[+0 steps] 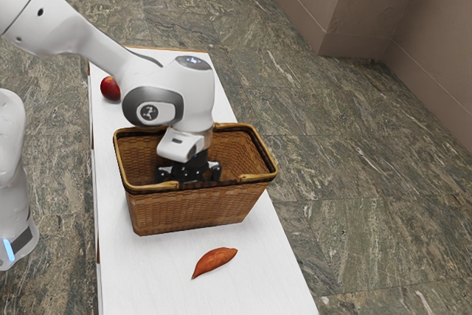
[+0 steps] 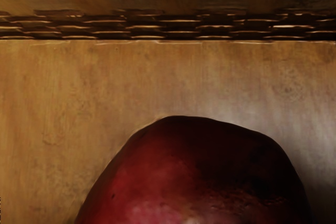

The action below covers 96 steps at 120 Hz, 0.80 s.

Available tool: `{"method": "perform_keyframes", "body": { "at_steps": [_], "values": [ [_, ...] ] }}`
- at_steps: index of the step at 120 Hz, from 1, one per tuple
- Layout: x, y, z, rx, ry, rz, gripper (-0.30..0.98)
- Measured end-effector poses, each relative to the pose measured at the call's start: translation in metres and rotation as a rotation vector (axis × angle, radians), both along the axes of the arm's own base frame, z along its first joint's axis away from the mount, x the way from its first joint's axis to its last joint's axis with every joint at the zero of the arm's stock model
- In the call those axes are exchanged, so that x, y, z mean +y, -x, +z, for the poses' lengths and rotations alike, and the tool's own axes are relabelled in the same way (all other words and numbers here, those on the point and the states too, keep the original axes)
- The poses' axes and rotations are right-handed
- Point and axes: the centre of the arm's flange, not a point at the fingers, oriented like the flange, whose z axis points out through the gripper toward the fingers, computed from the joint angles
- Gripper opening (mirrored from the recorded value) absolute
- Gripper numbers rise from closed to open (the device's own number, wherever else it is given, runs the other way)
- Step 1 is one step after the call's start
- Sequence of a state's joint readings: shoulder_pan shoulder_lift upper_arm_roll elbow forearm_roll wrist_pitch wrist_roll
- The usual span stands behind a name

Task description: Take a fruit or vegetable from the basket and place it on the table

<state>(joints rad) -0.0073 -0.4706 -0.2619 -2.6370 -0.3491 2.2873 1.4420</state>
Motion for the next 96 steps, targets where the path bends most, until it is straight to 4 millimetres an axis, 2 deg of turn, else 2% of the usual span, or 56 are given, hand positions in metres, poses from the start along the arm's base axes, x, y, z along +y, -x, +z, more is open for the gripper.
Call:
{"method": "perform_keyframes", "body": {
  "at_steps": [7,21,29,42,65,96],
  "values": [
    [0.0,0.0,0.001,-0.004,-0.003,-0.011,0.23],
    [0.002,0.002,0.006,-0.009,-0.012,-0.025,0.36],
    [0.007,0.002,0.009,-0.001,-0.02,-0.011,0.36],
    [0.006,0.0,0.02,-0.002,-0.023,0.0,0.29],
    [0.004,0.01,0.054,-0.045,-0.026,0.012,0.24],
    [-0.009,0.02,0.128,-0.152,-0.017,0.005,0.25]
  ]
}}
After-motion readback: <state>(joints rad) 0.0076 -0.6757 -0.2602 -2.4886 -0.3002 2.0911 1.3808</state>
